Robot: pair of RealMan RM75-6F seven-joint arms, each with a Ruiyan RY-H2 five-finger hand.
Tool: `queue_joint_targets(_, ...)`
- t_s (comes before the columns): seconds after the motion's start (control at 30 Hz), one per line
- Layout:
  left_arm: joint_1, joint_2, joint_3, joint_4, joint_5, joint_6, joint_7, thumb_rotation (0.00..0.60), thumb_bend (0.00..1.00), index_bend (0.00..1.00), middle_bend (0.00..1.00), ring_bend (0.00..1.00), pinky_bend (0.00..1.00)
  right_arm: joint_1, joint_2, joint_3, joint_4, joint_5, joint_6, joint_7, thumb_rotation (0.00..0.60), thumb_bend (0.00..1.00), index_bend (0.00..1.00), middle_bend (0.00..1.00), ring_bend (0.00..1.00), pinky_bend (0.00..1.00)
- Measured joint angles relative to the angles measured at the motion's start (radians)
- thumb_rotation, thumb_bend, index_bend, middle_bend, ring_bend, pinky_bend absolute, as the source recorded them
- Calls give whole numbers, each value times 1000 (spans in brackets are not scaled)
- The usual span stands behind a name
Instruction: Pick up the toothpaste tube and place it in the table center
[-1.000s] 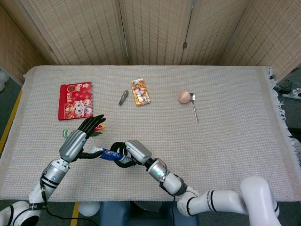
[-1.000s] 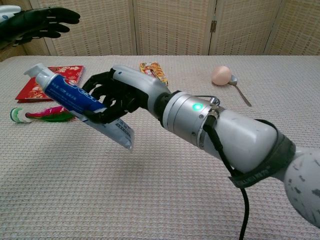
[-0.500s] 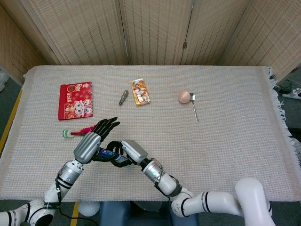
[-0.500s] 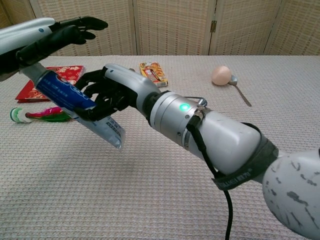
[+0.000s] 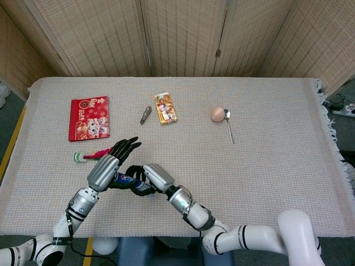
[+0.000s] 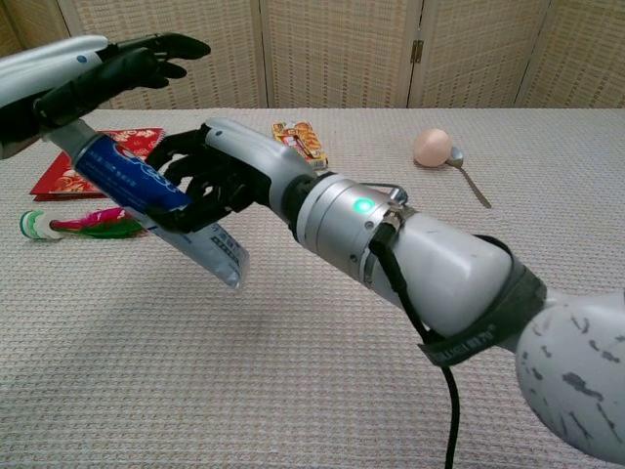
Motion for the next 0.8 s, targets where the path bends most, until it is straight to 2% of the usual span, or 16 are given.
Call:
queue_joint_targets(0.17,9,36,1,2,-1,5,-18,56,47,0,1,0,0,-11,89,-20,-41,8,-26,-73,600,803,629,545,630,556)
queue_joint_targets(0.37,14,76,11,22,-17,-17,-7,54,48,0,1,0,0,-5,265,-52,-124,73,-116,-239,600,803,611,542,611,529)
queue_joint_targets(0.5,18,85,16,48,-31,-26,25,53,48,0,1,0,0,19,369,-85,-170,176,-175,-400,600,803,531,526,574,477)
queue_joint_targets(0.63,26,89,22,67,-51,-31,58,52,48,0,1,0,0,55,414,-128,-201,292,-199,-557,600,802,472,494,517,416)
queue_joint_targets(0.73,33,92,27,71,-61,-33,75,52,48,0,1,0,0,88,435,-166,-221,391,-203,-656,600,802,366,406,450,346)
queue_joint_targets(0.8,37,93,30,74,-64,-32,87,53,48,0,1,0,0,113,444,-192,-233,455,-200,-716,600,803,258,343,398,303)
